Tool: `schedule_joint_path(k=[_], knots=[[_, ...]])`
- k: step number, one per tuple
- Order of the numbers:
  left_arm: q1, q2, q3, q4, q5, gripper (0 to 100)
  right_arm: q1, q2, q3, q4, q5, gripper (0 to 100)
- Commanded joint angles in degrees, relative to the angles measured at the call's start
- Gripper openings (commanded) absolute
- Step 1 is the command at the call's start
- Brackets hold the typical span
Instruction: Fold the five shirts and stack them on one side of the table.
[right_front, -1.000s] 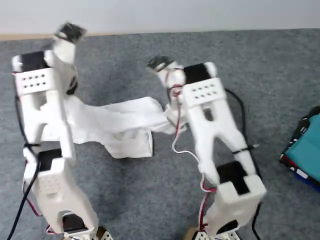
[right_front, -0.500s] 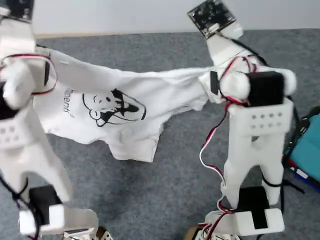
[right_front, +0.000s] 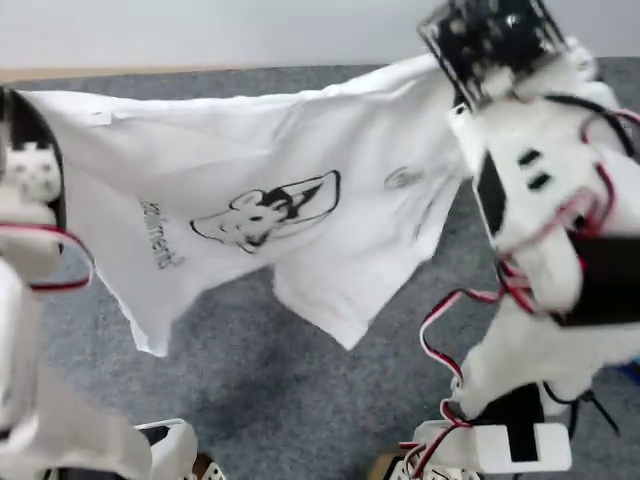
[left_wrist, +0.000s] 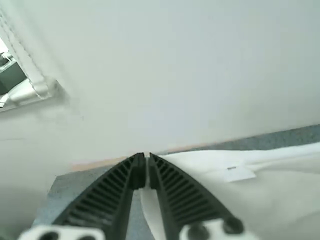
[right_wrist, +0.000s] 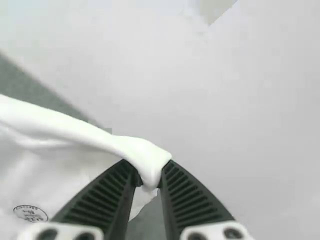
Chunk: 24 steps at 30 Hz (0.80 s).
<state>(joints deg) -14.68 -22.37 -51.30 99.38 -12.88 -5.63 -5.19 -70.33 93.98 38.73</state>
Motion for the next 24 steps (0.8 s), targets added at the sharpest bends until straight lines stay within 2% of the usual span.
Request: schedule_joint_path(k=[1, 6, 14, 21, 24], knots=[[0.1, -3.3, -1.5, 0.9, 0.4, 1, 1.4, -2.1, -7.4, -1.3, 3.3, 1.0], [0.0, -6.7, -1.5, 0.9, 0.4, 1, 3.6, -3.6, -13.7, 1.0, 7.2, 1.0], [0.0, -13.0, -1.5, 0.9, 0.0, 1, 9.2, -12.3, -13.7, 1.6, 14.1, 1.0], [-0.4, -20.7, -1.0, 1.1, -8.3, 1, 17.5, -18.8, -13.8, 1.5, 17.0, 1.0], [-0.4, -22.9, -1.0, 1.1, -9.6, 1, 19.5, -20.5, -13.8, 1.5, 17.0, 1.0]])
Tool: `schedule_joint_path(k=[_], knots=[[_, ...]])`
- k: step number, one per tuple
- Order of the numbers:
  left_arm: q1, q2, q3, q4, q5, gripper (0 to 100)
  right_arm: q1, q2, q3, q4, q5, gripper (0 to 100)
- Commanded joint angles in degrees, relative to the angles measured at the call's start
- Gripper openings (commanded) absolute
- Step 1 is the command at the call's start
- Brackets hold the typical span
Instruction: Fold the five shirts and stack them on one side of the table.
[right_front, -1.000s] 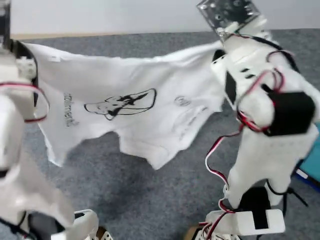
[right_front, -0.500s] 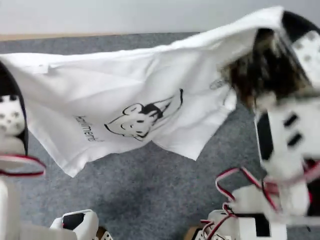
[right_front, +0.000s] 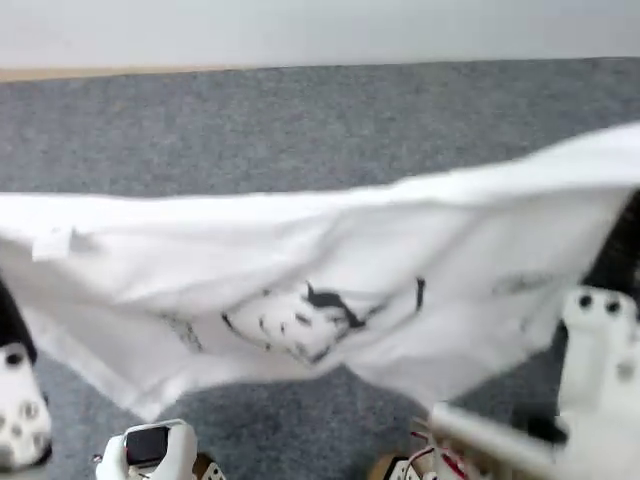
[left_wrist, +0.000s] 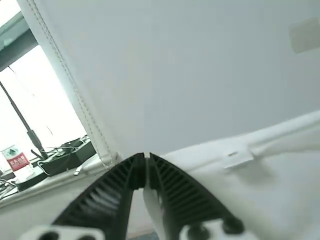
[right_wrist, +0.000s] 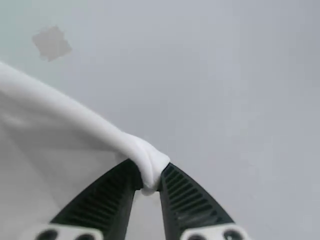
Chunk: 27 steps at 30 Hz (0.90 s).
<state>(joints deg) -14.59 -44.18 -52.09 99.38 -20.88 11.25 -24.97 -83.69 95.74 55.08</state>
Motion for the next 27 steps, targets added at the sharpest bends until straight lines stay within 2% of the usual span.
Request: schedule_joint_path(k=[1, 10, 19, 23, 27], knots=[[-0.4, -1.5, -0.2, 1.1, -1.8, 1, 2.8, -1.0, -0.4, 0.0, 0.7, 1.0], [-0.4, -6.0, 8.3, 1.1, -1.7, 1, 2.8, 2.2, -0.4, 6.6, 1.8, 1.1], [-0.4, -17.0, 36.0, 0.7, -1.8, 1, 2.7, 9.2, 4.0, 7.0, 1.4, 1.1], [-0.4, -19.4, 49.8, -5.0, -1.8, 1, 1.5, 11.6, 12.1, 7.0, 1.4, 1.1], [-0.4, -19.1, 64.7, -15.8, -1.6, 1, -1.6, 13.0, 21.8, 6.7, 1.4, 1.1]])
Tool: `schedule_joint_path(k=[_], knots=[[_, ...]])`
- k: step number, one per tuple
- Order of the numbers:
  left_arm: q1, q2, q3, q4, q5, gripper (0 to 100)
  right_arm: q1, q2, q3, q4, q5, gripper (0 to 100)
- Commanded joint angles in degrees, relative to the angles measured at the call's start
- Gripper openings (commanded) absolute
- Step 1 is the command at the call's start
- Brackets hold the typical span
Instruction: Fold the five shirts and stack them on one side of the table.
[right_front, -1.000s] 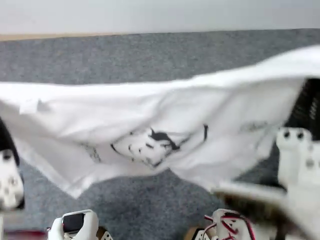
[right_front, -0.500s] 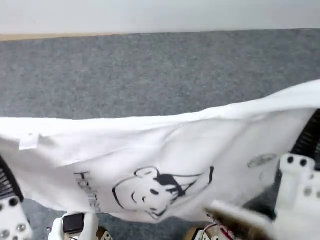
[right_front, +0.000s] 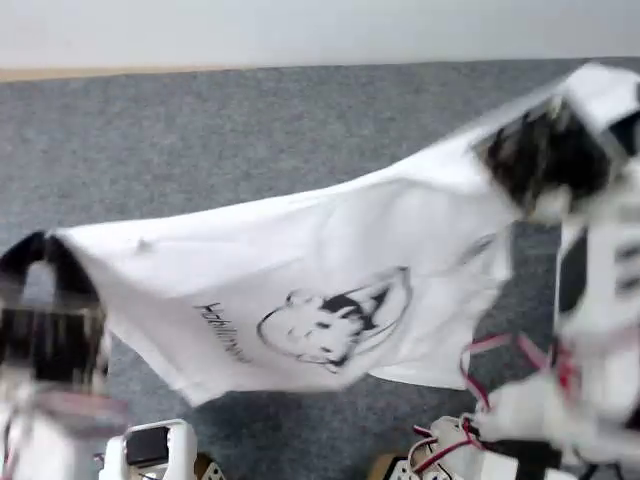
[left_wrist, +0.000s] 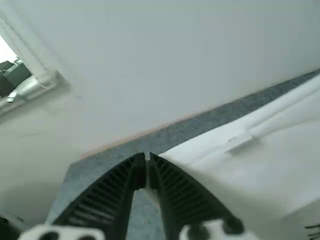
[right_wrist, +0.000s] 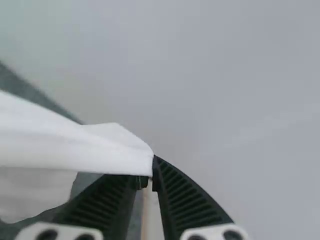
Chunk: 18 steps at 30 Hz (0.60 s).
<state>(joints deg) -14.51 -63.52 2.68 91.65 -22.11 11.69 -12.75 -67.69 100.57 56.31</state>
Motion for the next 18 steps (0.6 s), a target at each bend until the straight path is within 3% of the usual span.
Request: schedule_joint_path(k=[1, 9, 18], knots=[[-0.5, 0.4, 13.8, -11.5, -0.4, 1, -3.1, 1.2, 8.0, 1.8, 0.2, 1.1], [-0.2, 5.5, 37.2, -39.6, -0.3, 1, -5.2, 8.8, 22.0, -4.7, -2.8, 1.1], [-0.1, 24.4, 39.6, -56.6, -0.3, 1, -8.1, 21.8, 25.0, -13.8, -3.1, 1.1]])
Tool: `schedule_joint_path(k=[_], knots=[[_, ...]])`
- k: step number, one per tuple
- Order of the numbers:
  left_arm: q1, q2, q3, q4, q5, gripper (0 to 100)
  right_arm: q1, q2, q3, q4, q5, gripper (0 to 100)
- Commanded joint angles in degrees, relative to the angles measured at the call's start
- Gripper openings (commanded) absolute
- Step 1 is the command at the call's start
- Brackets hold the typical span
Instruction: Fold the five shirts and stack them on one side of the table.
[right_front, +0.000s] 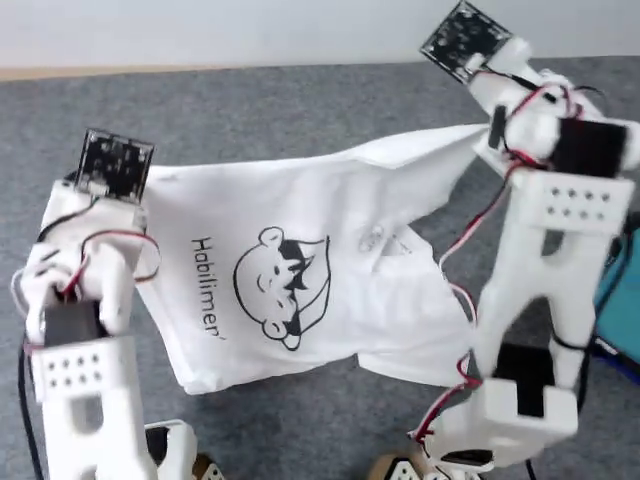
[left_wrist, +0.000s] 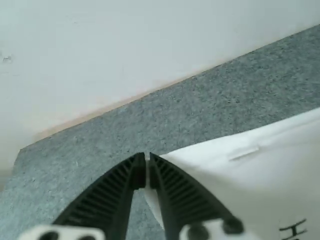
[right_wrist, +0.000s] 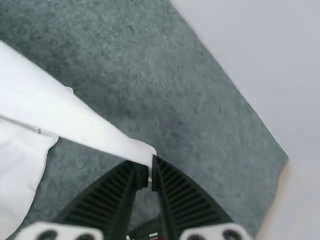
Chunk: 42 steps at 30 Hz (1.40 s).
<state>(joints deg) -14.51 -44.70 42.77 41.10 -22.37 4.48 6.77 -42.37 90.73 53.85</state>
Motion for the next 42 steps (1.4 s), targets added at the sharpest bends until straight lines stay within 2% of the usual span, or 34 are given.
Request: schedule_joint_path(k=[1, 5, 14, 18, 22, 29, 34, 38, 42], knots=[[-0.1, 8.4, -1.1, -7.8, 0.0, 1, -1.0, 3.8, -0.4, -5.6, -0.8, 1.1], [0.9, 20.2, -8.3, -10.2, 0.0, 1, -2.6, 9.1, -0.4, -14.3, -1.9, 1.1], [3.5, 48.5, -34.9, -10.3, 0.1, 1, -5.1, 18.4, -0.6, -39.3, -1.8, 1.1], [3.6, 58.7, -46.5, -8.4, 0.1, 1, -5.1, 21.6, -0.6, -50.7, 2.8, 1.1], [3.6, 68.8, -59.7, -3.8, 0.1, 1, -5.1, 23.9, -0.6, -60.6, 8.4, 1.1], [3.6, 84.7, -83.9, 6.4, 0.1, 1, -5.2, 28.6, -0.6, -72.1, 19.1, 1.1], [3.7, 94.6, -100.8, 13.5, 0.0, 1, -5.1, 32.7, -0.6, -81.9, 20.6, 1.1], [4.1, 100.4, -111.6, 21.1, -0.2, 1, -5.1, 34.2, -0.6, -82.9, 20.6, 1.1], [5.1, 103.5, -120.7, 32.3, -0.3, 1, -5.1, 33.3, -0.7, -79.3, 20.6, 1.1]])
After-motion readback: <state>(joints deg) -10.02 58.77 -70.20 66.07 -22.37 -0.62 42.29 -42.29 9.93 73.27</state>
